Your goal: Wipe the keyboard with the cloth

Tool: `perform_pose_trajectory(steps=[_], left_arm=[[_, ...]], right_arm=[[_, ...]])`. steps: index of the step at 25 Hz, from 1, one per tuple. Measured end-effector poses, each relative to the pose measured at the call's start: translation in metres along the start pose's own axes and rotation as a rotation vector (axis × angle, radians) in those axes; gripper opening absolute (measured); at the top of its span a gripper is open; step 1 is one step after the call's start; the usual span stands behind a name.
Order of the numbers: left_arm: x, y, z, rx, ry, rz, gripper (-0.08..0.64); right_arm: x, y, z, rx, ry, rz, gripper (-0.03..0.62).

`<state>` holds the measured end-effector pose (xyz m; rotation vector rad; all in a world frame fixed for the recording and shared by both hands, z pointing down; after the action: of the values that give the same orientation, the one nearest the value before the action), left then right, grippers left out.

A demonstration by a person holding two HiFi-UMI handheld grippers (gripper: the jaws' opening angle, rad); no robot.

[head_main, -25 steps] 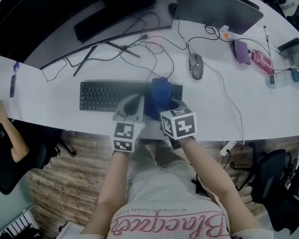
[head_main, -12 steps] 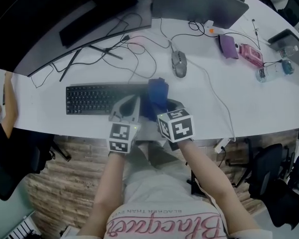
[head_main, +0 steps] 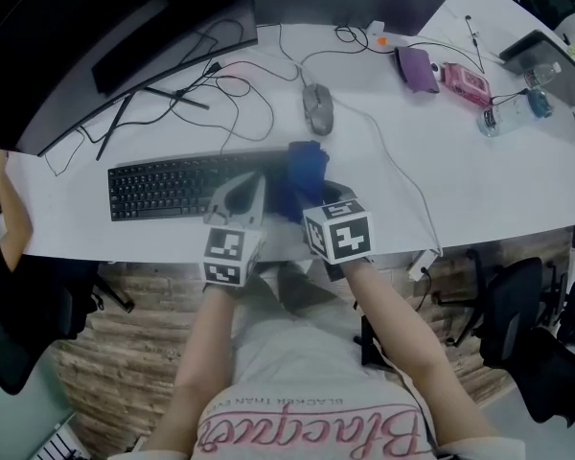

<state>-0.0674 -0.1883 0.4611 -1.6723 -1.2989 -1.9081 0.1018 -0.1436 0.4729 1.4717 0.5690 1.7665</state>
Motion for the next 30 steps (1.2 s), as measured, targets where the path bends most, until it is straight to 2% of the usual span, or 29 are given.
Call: perform_pose_trajectory(steps=[7, 14, 19, 25, 30], left_arm=[[-0.011, 0.004, 0.012, 0.013, 0.021, 0.009, 0.006], [-0.025, -0.004, 0.013, 0.017, 0.046, 0.045, 0.006], [-0.036, -0.016, 0.008, 0.015, 0.062, 0.077, 0.006], [-0.050, -0.037, -0.004, -0.009, 0.078, 0.127, 0.006], [-0.063, -0.060, -0.020, -0.022, 0.084, 0.185, 0.006]], right_arm=[[0.008, -0.021, 0.023, 0.075, 0.008, 0.017, 0.097], [-0.001, -0.053, 0.025, 0.133, -0.034, 0.076, 0.097], [-0.010, -0.076, 0.010, 0.187, -0.099, 0.143, 0.097], [-0.023, -0.093, -0.022, 0.285, -0.159, 0.305, 0.097], [-0.040, -0.093, -0.055, 0.268, -0.205, 0.388, 0.097]])
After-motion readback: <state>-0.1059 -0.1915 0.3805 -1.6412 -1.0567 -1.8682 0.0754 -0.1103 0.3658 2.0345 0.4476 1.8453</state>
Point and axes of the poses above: the fingertips, and each gripper's own axes: y forward along the fingers, z to its right, x out of its underside, the point moved 10 cm from there along -y, backward along the fingers, and after that the axes turned 1 degree about x, right-handed, at the moved point
